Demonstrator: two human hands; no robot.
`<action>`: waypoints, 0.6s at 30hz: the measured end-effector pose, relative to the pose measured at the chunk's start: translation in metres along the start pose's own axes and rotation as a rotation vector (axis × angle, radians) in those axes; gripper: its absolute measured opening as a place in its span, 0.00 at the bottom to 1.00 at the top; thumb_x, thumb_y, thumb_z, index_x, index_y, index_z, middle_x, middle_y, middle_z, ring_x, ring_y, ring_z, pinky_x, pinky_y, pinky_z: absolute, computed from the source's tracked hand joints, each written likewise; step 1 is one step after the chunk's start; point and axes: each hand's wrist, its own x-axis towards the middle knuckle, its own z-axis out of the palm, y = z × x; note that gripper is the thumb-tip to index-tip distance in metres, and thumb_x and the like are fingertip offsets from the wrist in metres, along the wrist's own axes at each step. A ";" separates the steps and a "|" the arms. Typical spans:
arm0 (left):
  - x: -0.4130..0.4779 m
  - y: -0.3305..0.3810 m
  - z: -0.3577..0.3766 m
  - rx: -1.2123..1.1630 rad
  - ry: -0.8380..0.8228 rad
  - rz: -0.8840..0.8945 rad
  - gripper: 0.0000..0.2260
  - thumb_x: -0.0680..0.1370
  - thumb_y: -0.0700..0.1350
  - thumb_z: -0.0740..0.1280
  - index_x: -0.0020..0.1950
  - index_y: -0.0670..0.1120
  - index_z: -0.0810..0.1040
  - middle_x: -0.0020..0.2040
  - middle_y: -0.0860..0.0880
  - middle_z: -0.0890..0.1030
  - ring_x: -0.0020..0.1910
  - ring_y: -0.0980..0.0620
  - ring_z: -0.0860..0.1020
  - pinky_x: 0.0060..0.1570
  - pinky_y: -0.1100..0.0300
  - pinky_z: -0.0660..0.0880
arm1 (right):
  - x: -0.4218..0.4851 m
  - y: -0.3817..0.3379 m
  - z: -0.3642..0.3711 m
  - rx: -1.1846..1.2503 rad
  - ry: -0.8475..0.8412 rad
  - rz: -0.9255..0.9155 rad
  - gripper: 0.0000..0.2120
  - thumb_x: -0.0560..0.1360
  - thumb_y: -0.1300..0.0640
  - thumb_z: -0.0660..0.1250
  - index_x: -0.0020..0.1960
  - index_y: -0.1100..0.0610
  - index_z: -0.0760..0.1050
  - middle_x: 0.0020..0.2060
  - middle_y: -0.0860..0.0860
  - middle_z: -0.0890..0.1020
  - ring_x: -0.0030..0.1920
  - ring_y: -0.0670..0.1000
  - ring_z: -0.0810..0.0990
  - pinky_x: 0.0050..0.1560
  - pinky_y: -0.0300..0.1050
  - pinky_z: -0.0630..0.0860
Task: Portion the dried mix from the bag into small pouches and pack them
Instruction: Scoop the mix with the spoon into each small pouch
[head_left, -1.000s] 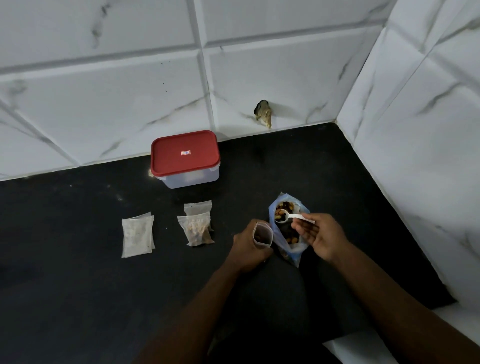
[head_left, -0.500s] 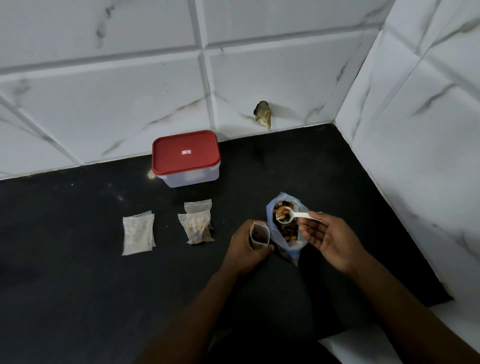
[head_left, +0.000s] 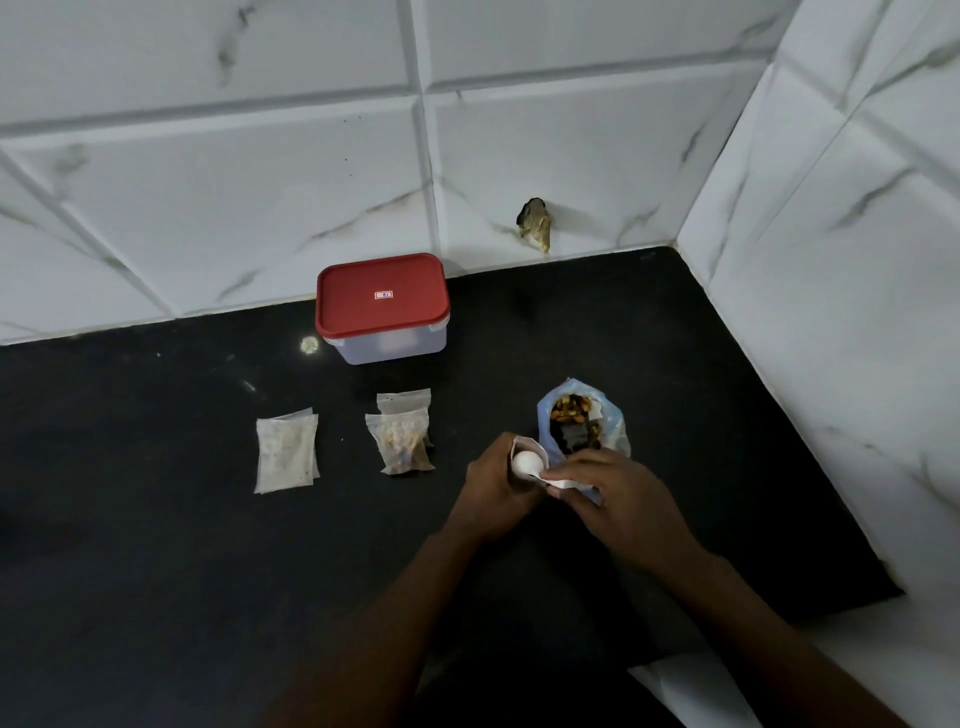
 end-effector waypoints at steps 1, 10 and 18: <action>0.000 0.000 0.000 0.007 -0.001 0.001 0.19 0.68 0.59 0.74 0.55 0.57 0.77 0.53 0.57 0.82 0.53 0.59 0.82 0.53 0.55 0.81 | -0.002 0.000 -0.001 -0.028 0.025 -0.034 0.13 0.78 0.47 0.66 0.60 0.47 0.82 0.54 0.41 0.82 0.55 0.37 0.77 0.56 0.33 0.73; -0.004 0.000 -0.001 0.008 -0.030 -0.017 0.21 0.69 0.53 0.76 0.60 0.54 0.77 0.56 0.56 0.82 0.55 0.62 0.81 0.53 0.64 0.77 | -0.007 0.007 0.001 -0.143 0.148 -0.041 0.11 0.79 0.45 0.65 0.57 0.46 0.82 0.50 0.41 0.84 0.52 0.40 0.78 0.51 0.36 0.75; -0.006 0.001 -0.005 -0.013 -0.050 -0.071 0.17 0.73 0.44 0.75 0.58 0.56 0.77 0.53 0.55 0.83 0.52 0.59 0.83 0.53 0.55 0.82 | -0.008 -0.003 -0.001 0.289 0.200 0.214 0.07 0.77 0.50 0.70 0.53 0.44 0.83 0.46 0.39 0.85 0.50 0.39 0.82 0.48 0.37 0.78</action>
